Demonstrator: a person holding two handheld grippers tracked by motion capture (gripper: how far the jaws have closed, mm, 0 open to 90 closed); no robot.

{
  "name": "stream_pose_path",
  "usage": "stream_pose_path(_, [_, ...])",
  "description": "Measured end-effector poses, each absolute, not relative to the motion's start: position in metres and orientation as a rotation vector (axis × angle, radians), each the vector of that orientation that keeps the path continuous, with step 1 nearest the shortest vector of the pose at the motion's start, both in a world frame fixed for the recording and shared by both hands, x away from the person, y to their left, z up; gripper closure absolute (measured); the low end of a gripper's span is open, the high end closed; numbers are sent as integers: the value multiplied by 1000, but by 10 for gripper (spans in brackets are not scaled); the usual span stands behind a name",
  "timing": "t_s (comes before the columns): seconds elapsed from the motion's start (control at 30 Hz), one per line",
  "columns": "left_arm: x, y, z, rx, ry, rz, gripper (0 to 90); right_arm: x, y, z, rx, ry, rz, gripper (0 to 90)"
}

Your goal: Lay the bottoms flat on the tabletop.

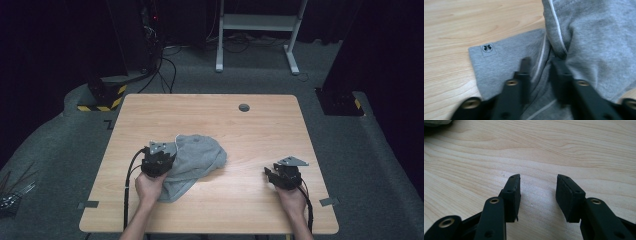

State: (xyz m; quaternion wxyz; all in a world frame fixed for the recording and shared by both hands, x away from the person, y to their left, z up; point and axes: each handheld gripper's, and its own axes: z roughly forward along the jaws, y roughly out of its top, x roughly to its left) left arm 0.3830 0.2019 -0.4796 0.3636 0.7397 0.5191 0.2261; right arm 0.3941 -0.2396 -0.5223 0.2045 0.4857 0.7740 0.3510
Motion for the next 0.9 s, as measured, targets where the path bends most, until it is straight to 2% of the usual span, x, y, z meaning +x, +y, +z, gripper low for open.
stream_pose_path(0.07, [371, 204, -473, 1898, 1302, 640, 545, 394, -238, -522, 1343, 2159, 967, 544])
stream_pose_path(0.13, [359, 206, -465, 1889, 1267, 687, 503, 393, -237, -522, 1330, 2162, 952, 539])
stream_pose_path(0.4, [326, 192, -457, 1998, 1096, 651, 477, 393, -236, -523, 1327, 2157, 942, 538])
stream_pose_path(0.6, [346, 161, -483, 2134, 1082, 630, 416, 393, -235, -523, 1322, 2161, 940, 531])
stream_pose_path(0.67, [357, 157, -489, 2149, 1107, 608, 474, 393, -235, -523, 1322, 2160, 941, 531])
stream_pose_path(0.8, [372, 154, -493, 2154, 1128, 502, 726, 393, -235, -523, 1322, 2161, 940, 532])
stream_pose_path(0.9, [370, 146, -487, 2152, 1077, 478, 797, 393, -235, -523, 1321, 2161, 940, 532])
